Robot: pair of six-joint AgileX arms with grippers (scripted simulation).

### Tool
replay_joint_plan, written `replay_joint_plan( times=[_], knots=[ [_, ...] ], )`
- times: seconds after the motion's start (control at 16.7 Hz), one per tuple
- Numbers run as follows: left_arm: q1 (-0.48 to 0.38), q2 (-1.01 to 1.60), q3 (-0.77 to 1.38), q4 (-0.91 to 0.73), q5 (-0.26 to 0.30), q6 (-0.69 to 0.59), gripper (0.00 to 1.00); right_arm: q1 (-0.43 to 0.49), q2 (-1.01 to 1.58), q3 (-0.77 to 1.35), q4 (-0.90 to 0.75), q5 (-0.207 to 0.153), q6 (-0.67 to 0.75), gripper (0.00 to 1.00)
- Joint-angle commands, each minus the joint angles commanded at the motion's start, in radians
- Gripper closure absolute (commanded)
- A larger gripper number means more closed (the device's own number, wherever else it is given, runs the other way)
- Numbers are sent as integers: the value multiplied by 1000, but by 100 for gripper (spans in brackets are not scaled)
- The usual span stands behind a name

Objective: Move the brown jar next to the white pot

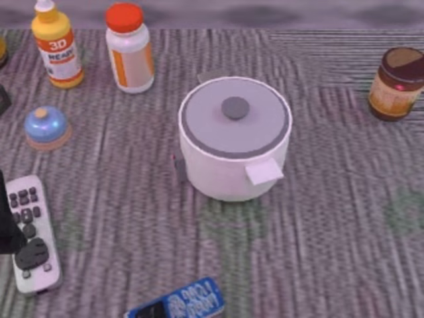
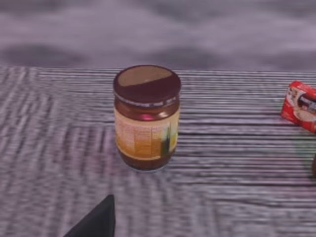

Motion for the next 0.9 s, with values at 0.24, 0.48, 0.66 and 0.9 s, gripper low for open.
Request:
replay_joint_plan(
  times=[0.24,0.48,0.66,0.9],
  knots=[
    [0,0,0,0,0,0,0,-17,357,327,-236,6,-37,0],
    [0,0,0,0,0,0,0,-26,776,706,-497,3,-90,0],
    [0,0,0,0,0,0,0,-25,1105,1009,-687,-5,-140,0],
    [0,0,0,0,0,0,0,-13,1519,1415,-899,-24,-212,0]
  ],
)
